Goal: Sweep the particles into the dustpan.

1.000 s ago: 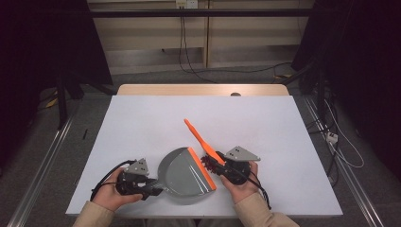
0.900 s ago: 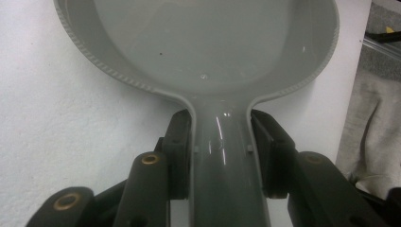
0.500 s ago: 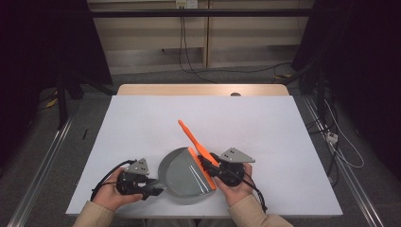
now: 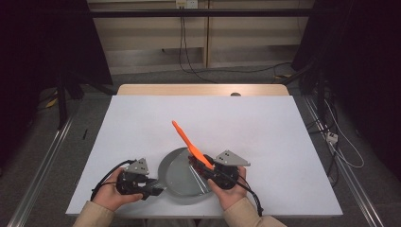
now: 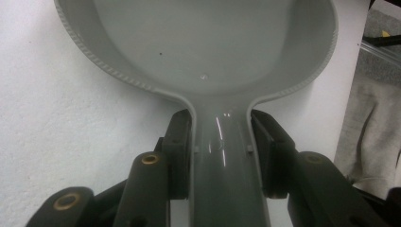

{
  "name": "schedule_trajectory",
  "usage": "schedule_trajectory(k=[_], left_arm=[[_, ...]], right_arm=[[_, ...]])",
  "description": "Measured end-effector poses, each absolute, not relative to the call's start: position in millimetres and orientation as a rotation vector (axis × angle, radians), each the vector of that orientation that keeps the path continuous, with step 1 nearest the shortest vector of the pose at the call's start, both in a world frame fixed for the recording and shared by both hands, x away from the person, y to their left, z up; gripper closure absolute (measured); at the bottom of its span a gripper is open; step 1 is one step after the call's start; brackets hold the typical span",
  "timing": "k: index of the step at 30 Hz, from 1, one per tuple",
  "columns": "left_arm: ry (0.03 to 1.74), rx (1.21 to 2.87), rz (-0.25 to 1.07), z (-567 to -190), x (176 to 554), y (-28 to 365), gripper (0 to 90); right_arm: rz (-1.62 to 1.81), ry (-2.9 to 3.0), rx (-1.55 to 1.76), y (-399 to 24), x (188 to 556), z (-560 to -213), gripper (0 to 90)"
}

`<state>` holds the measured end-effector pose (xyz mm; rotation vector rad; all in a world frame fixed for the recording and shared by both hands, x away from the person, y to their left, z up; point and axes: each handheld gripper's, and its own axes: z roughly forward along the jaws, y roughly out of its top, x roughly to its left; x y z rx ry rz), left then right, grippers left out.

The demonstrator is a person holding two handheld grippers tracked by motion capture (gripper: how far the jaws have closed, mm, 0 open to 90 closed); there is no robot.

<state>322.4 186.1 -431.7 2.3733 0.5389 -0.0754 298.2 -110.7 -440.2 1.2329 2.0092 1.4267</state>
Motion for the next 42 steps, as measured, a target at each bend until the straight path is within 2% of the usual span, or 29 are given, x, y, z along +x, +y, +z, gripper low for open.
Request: schedule_trajectory(k=[9, 18, 31, 42], left_arm=[[0.554, 2.356, -0.076, -433, 322, 187, 62.6], [0.562, 2.37, -0.067, -433, 322, 188, 62.6], [0.568, 2.35, -0.082, -433, 322, 188, 62.6], [0.569, 2.37, -0.076, -433, 322, 188, 62.6]], right_arm=[[1.502, 2.044, 1.142, -86, 298, -429, 70.7], [1.508, 1.962, 1.213, -116, 311, -421, 70.8], [1.325, 1.932, 1.211, -142, 320, -434, 70.9], [1.356, 1.978, 1.179, -118, 304, -442, 70.6]])
